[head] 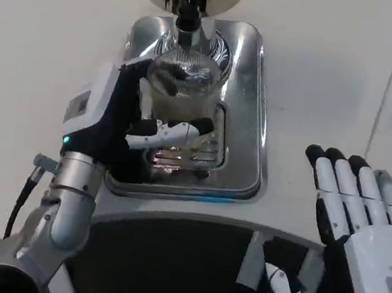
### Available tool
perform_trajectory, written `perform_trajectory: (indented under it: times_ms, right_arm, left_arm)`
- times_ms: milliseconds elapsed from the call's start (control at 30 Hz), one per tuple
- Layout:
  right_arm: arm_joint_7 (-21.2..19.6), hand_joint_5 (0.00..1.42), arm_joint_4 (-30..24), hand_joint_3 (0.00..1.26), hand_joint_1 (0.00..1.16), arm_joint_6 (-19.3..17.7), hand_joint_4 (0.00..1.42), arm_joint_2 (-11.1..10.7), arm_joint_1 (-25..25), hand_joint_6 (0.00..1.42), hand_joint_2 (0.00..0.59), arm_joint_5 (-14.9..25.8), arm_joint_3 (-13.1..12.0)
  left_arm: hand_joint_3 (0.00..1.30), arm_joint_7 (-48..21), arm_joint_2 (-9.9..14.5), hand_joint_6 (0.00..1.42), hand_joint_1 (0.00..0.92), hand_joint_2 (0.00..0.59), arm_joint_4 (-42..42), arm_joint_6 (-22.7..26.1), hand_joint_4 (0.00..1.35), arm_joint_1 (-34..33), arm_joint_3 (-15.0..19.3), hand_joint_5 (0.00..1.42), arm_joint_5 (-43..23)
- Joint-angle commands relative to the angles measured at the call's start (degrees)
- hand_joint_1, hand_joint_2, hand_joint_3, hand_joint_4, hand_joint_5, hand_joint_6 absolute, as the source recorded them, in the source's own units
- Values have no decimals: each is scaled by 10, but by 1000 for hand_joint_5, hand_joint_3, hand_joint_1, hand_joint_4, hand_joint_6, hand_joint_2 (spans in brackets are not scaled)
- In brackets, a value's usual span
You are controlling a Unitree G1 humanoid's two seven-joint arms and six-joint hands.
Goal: Grasp the cup under the faucet to collect the drink, then remove the cup.
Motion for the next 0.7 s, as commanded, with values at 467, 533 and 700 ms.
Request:
perform_trajectory:
  times_ms: [467,533,700]
  right_arm:
    - [4,0,21,0,328,1,0,5,-22,0,463,7,4]
    - [2,0,19,0,327,1,0,4,-20,0,463,11,2]
    - [0,0,21,0,318,0,0,6,-32,0,450,34,-1]
  left_arm:
    - [65,-33,31,333,190,38,-36,-36,7,28,-23,382,-23]
    - [59,-36,36,327,182,33,-47,-39,1,35,-22,378,-26]
    - [44,-50,71,296,144,21,-126,-49,0,90,5,351,-49]
